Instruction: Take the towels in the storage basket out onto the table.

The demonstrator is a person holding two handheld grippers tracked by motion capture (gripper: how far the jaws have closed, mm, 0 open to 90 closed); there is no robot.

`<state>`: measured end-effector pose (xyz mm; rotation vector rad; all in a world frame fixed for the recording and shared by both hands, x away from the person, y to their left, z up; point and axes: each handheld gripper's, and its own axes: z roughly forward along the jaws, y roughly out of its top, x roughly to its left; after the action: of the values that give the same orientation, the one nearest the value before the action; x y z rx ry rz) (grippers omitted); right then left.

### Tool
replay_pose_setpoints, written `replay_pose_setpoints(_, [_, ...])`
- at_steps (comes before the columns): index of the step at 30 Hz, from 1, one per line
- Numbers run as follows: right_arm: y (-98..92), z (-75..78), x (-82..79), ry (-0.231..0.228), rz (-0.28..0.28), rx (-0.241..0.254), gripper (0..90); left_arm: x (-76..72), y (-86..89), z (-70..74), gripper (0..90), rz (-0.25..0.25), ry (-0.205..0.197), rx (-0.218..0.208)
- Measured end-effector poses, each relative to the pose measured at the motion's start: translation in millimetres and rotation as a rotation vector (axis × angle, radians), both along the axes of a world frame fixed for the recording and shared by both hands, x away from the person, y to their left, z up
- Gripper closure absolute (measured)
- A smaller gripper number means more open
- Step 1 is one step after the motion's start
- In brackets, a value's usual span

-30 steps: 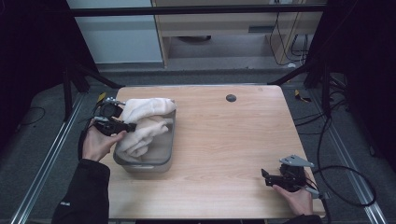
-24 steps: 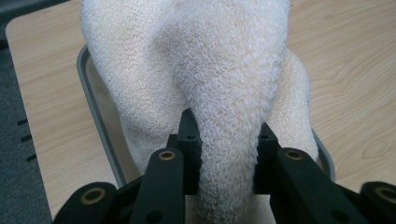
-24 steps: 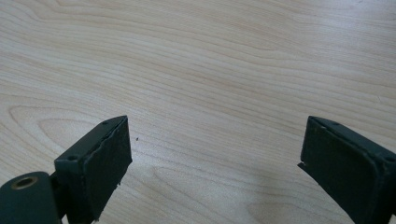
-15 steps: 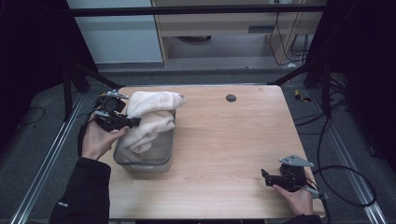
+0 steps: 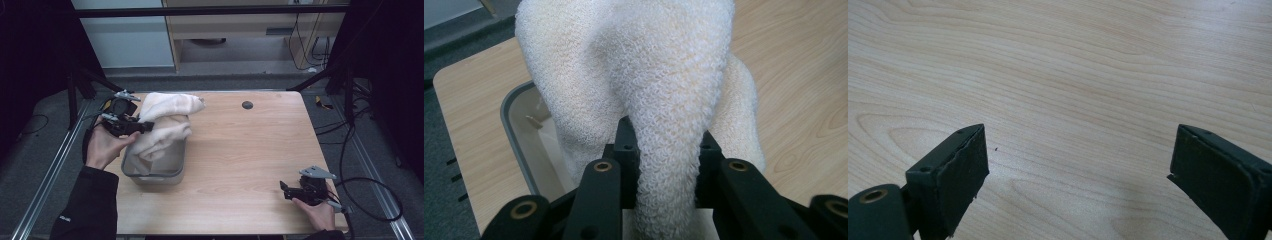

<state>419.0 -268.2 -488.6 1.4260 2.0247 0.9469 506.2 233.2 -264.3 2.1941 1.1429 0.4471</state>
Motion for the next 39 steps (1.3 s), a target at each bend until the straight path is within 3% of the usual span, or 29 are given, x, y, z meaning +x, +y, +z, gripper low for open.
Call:
replay_pose_setpoints(23, [-0.2,0.1,-0.3,-0.002,0.003,-0.001,8.3,-16.5,-28.9,31.5,72.0,-0.094,-0.016,0.022])
replay_pose_setpoints(39, [-1.2,0.8,-1.3,-0.009,0.005,-0.003,8.0,-29.5,-70.0,44.0,71.9,-0.195,-0.021,0.048])
